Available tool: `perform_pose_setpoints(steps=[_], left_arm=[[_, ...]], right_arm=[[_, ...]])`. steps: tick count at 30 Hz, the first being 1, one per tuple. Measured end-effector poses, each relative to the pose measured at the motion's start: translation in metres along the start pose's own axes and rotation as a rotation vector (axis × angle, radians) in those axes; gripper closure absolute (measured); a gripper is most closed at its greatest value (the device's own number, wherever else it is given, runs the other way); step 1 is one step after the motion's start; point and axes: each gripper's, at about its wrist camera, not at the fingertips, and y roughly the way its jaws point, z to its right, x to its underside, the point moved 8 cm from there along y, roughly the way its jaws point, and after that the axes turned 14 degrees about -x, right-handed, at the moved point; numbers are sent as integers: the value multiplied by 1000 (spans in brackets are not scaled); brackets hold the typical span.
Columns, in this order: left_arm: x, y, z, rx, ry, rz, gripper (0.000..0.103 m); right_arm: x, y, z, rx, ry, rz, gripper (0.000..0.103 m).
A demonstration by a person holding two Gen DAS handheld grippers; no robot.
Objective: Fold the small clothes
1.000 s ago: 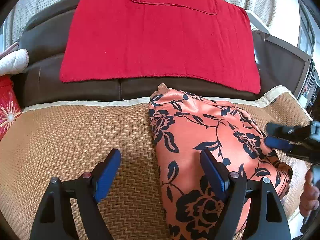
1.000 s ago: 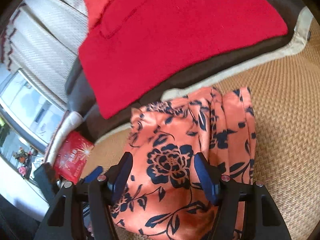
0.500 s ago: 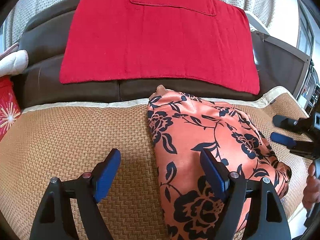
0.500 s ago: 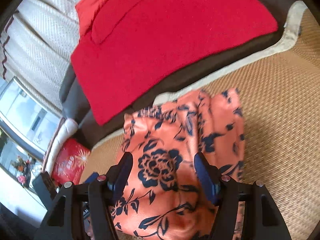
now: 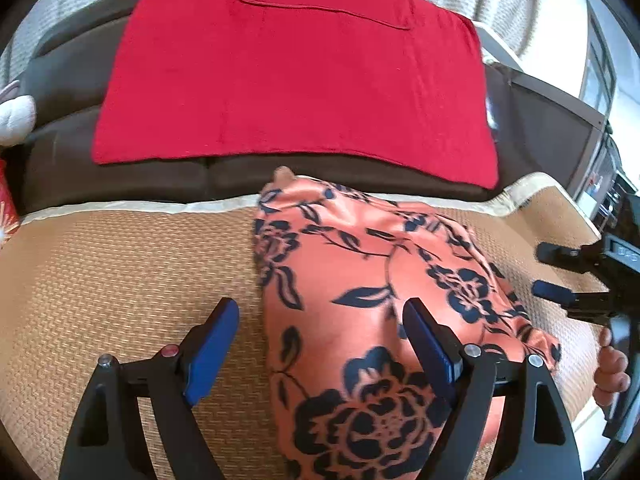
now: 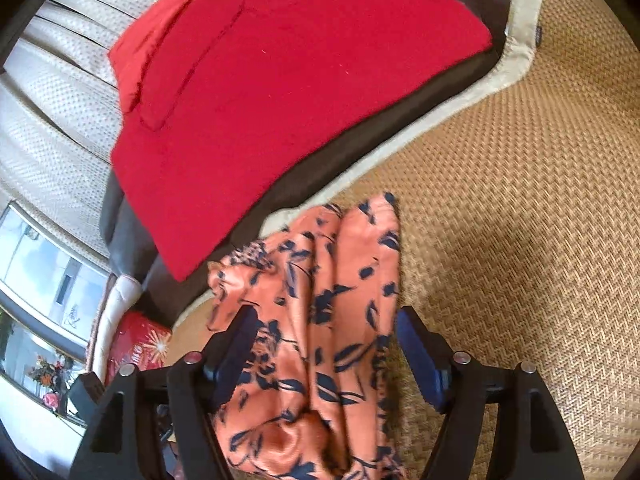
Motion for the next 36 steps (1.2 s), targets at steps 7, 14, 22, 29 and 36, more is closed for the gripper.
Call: perform_pose_setpoints(steps=[7,14,22,29,36], left_arm=[[4,3,6,-28,37,-4,19],[6,7,4,-38,30,-22,19],[11,15,13,22,26,-73,19],[14,17,22,39,28,-91,16],[13,20,27,40,31,-93,15]], right_arm=[[4,4,11,18,23,-30,28],[5,2,11,19,23,-28,28],[8,9,18,16,48,-50,28],[12,17,23,-7,68,-91,28],[17,27,23,-7,67,-125,28]])
